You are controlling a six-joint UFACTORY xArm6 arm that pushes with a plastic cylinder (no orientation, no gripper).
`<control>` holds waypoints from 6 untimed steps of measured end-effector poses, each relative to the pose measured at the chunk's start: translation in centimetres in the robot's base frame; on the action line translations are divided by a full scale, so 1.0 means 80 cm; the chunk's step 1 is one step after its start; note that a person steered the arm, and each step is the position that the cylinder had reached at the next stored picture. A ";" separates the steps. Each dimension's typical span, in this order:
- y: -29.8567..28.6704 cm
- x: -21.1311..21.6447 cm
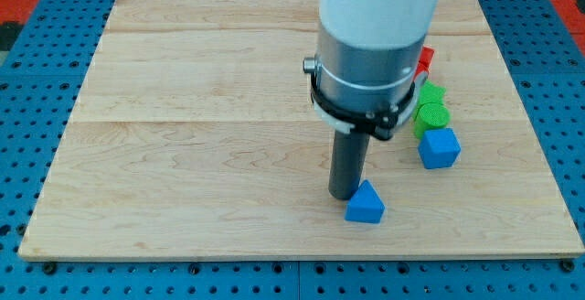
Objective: Push the blue triangle towards the blue cube
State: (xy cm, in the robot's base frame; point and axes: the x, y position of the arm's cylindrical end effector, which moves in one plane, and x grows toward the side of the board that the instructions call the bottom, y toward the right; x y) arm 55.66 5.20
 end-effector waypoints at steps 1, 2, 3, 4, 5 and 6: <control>0.000 0.029; -0.016 0.059; -0.002 0.059; 0.048 0.032; 0.094 0.017; 0.125 0.009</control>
